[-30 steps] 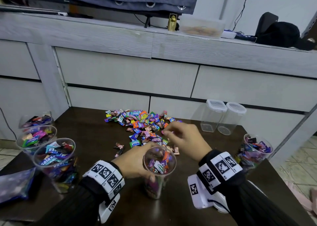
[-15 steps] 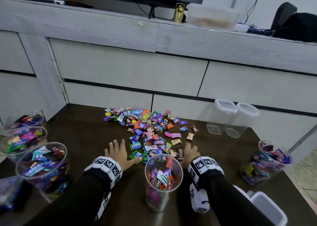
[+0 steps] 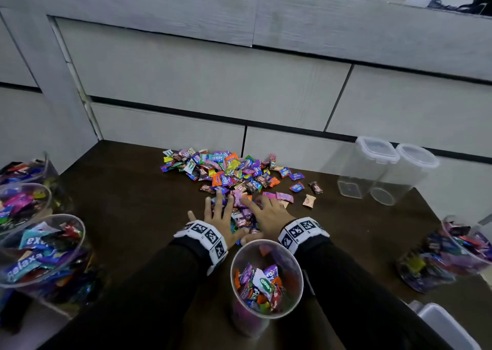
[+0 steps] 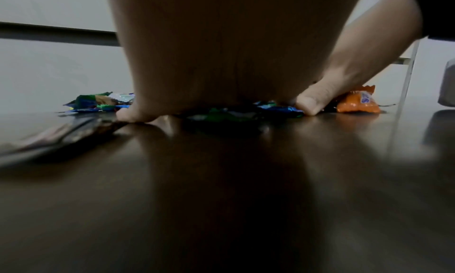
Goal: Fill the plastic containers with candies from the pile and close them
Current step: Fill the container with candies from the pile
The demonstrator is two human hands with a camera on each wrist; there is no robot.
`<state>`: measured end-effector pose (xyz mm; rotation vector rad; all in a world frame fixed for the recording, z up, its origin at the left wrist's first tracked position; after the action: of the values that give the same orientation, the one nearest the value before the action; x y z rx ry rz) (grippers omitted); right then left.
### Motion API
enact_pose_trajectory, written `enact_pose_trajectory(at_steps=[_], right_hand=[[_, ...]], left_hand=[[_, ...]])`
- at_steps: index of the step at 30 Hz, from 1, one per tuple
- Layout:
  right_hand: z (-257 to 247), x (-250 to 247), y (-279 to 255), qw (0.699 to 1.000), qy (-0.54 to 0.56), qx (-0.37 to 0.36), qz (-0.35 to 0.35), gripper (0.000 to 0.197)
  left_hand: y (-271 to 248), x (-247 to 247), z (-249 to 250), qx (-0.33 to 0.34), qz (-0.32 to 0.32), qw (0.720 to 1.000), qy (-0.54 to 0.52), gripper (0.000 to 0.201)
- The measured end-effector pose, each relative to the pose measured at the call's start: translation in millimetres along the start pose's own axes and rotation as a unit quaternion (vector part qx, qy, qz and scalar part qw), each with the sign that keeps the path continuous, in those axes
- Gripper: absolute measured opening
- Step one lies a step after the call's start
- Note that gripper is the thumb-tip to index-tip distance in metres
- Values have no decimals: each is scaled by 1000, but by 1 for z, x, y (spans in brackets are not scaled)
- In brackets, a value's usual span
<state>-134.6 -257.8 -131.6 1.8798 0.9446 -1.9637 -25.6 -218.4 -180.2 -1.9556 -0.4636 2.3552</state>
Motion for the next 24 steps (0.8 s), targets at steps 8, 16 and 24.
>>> enact_pose_trajectory(at_steps=[8, 16, 24], right_hand=[[-2, 1, 7, 995, 85, -15, -44, 71], [-4, -4, 2, 997, 70, -21, -32, 58], [31, -24, -23, 972, 223, 25, 66, 33]], left_hand=[[0, -30, 17, 71, 74, 990, 97, 70], [-9, -42, 33, 101, -6, 995, 2, 44], [-25, -67, 24, 103, 45, 986, -120, 30]])
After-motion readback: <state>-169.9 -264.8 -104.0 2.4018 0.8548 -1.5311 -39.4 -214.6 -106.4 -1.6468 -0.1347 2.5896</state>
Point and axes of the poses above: each hand's wrist, its own y-axis towards the middle knuckle, its own x-axis out of the palm, z = x × y, the point moved 9 cm from there along y, towards the middle knuckle, and after that the axes turned 3 degrees about x, right-handed, at the moved point
